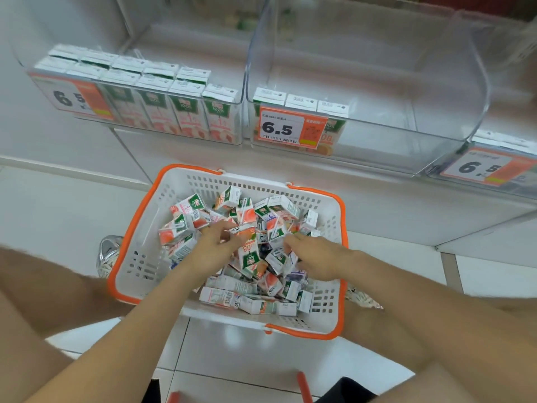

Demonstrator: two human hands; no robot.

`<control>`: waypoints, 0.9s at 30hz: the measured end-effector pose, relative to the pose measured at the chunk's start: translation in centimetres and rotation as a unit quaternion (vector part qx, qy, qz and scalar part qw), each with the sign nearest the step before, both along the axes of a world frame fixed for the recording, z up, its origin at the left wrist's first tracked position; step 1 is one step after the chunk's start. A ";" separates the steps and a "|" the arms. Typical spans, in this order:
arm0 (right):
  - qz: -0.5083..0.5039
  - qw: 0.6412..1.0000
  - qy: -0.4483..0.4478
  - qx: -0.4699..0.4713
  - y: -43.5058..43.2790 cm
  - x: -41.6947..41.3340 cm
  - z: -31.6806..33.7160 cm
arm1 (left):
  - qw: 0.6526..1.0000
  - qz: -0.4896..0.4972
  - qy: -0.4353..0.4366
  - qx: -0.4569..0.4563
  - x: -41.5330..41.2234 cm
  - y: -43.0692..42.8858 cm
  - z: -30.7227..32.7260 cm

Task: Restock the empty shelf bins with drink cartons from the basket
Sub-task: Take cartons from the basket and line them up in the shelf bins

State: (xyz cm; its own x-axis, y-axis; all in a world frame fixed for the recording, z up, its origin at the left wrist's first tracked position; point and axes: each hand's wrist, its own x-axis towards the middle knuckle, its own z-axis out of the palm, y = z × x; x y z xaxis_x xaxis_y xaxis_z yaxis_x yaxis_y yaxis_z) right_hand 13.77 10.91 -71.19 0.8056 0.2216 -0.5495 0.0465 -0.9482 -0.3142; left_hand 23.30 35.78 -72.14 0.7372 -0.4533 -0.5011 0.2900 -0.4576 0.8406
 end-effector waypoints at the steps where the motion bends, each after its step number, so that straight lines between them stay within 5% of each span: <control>1: -0.059 0.996 0.014 0.060 0.0 0.6 1.2 | 0.998 0.038 0.043 -0.029 0.1 0.0 0.6; 8: -0.181 0.963 -0.063 0.190 2.1 2.1 8.9 | 0.981 0.094 0.129 -0.109 0.9 0.8 4.4; 18: -0.222 0.935 -0.208 0.181 5.2 4.1 15.8 | 0.995 0.068 -0.033 -0.064 1.8 1.7 10.4; 27: -0.267 0.883 -0.355 0.149 3.7 2.5 21.5 | 0.973 0.011 -0.142 -0.181 1.4 -1.9 18.1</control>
